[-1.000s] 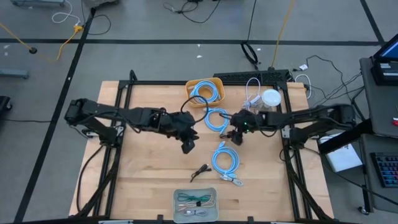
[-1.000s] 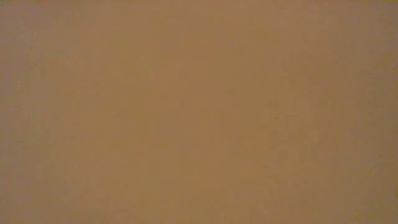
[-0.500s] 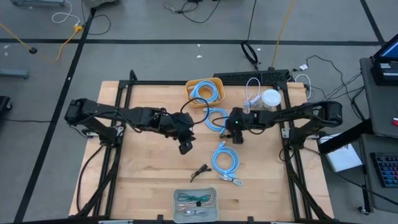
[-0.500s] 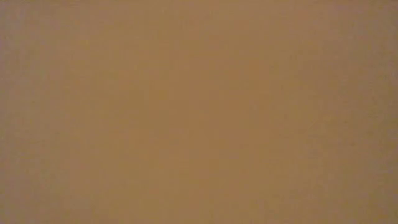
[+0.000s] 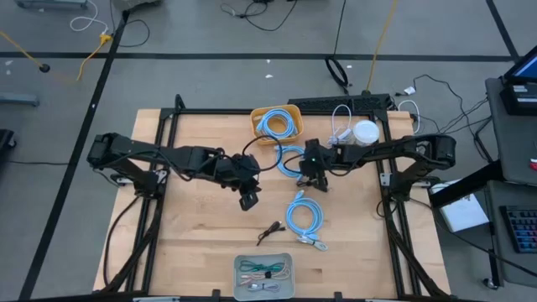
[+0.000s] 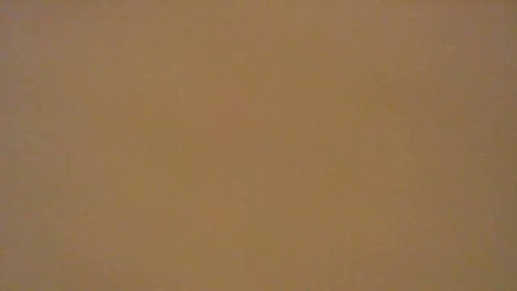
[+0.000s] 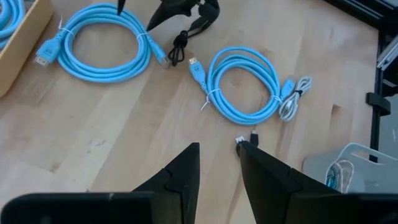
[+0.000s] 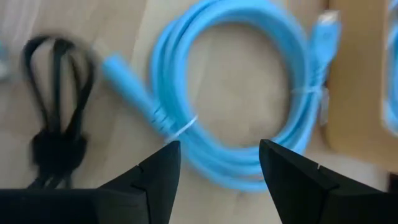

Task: Pick & Place USB Port
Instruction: Put the top HDMI cable into the yellow bin

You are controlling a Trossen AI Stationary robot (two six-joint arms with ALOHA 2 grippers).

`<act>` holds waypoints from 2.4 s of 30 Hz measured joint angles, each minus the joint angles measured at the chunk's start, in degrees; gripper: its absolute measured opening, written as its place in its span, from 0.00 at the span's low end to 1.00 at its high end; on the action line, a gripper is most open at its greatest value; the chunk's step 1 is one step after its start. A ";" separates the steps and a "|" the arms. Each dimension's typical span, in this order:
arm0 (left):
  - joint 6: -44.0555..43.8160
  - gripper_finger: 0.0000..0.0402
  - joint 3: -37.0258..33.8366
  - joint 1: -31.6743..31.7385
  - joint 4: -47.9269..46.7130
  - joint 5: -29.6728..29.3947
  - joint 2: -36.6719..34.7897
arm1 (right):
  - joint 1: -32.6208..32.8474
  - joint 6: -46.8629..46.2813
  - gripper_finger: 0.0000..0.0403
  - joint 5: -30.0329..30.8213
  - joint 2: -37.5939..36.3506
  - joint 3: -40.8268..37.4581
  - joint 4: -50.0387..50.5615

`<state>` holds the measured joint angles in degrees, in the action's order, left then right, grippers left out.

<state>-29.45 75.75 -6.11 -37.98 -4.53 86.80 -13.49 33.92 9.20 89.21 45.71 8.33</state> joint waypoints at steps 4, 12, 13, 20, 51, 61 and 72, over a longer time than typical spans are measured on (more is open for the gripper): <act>0.00 0.30 0.00 -0.02 -0.02 -0.31 0.00 | -0.35 0.91 0.52 -0.14 0.06 -0.09 0.71; 0.00 0.30 0.00 0.02 0.00 -0.49 0.00 | -0.38 1.85 0.52 -0.60 4.36 0.12 -0.99; -0.02 0.30 0.00 0.02 -0.07 -0.48 0.00 | -0.36 1.21 0.52 -1.08 5.22 0.15 -1.19; -0.87 0.30 -0.01 -0.41 -1.54 -0.62 0.00 | 0.77 -3.06 0.45 -0.48 6.50 0.02 -4.33; -1.19 0.30 -0.04 -0.51 -1.92 -4.17 0.00 | 15.92 0.79 0.01 11.79 -4.98 19.34 5.55; -4.13 0.30 -0.04 -2.57 -2.78 -6.08 0.02 | 0.24 -1.29 0.01 10.75 1.61 24.00 3.79; -4.98 0.30 -0.04 -2.82 -4.73 -6.25 0.02 | -8.52 0.83 0.01 1.07 6.11 24.07 3.85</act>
<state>-34.44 75.70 -8.93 -42.71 -10.78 86.83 -22.01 34.75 10.27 95.32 69.78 12.18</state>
